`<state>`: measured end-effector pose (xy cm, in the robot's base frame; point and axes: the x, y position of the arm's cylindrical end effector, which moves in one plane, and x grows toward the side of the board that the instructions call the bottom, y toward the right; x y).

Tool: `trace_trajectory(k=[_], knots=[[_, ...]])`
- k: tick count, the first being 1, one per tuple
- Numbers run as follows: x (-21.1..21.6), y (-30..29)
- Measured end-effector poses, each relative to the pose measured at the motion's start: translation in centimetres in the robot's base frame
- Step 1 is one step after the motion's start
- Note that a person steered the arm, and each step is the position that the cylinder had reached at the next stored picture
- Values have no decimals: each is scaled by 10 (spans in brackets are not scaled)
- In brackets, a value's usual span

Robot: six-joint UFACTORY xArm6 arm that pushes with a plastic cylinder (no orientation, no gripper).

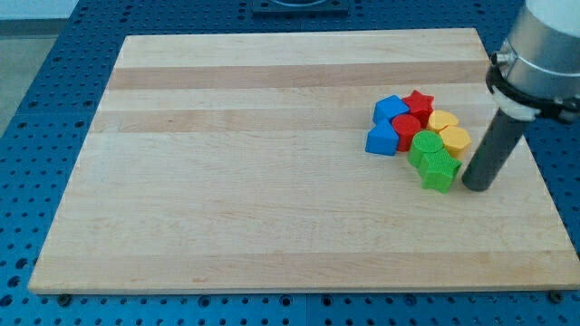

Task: Slightly move the yellow hexagon to the right of blue cube

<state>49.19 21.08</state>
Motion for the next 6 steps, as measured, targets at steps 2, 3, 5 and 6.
trace_trajectory(k=[2,3,5,6], knots=[[-46,-15],[-62,-28],[-93,-31],[-108,-31]])
